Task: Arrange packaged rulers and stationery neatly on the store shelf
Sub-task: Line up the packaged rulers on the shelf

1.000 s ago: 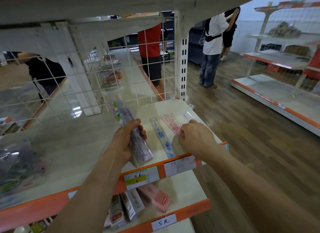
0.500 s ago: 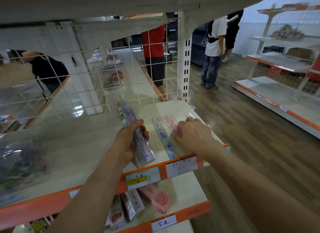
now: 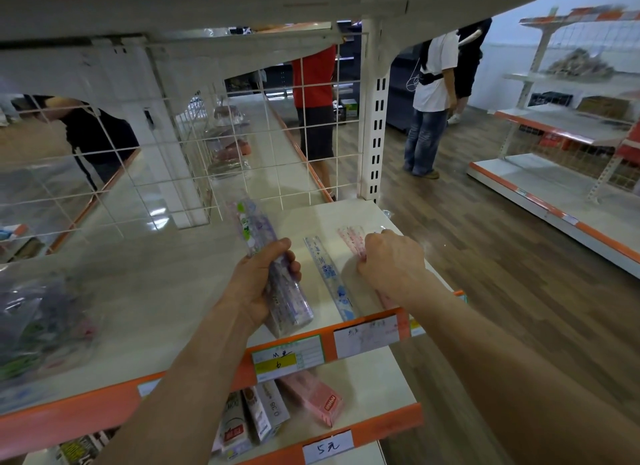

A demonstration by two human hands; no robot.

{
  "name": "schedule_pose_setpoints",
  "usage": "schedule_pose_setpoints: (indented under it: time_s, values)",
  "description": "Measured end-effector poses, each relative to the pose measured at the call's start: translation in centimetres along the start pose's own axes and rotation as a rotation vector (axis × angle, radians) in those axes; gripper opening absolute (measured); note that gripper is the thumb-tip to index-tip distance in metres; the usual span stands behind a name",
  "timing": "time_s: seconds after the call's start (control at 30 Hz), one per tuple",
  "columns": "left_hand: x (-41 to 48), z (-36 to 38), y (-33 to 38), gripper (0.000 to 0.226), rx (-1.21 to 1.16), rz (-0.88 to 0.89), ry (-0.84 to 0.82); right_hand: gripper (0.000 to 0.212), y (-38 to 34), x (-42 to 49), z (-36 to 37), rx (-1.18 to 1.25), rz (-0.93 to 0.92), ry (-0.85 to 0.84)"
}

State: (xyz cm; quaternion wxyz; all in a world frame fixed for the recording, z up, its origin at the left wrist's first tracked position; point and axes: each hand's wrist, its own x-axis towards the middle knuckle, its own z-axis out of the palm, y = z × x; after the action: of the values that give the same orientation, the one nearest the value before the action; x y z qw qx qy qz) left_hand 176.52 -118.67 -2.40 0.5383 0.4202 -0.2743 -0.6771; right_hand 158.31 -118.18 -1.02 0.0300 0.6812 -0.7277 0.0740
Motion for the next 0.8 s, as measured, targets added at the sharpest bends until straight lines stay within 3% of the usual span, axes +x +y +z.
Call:
schedule_pose_setpoints:
  time_s: [0.33,0.53,0.8]
  values:
    - [0.0,0.1,0.0,0.011,0.008,0.003,-0.010,0.031,-0.3,-0.5,-0.4,0.035,-0.061,0.029]
    - [0.0,0.2,0.1,0.008,0.013,-0.010,-0.046,0.037,-4.2,-3.0,0.4,0.151,-0.243,0.103]
    - [-0.1,-0.2,0.3,0.023,-0.069,-0.069,-0.151,0.032,-3.2,-2.4,0.9,0.143,-0.208,0.059]
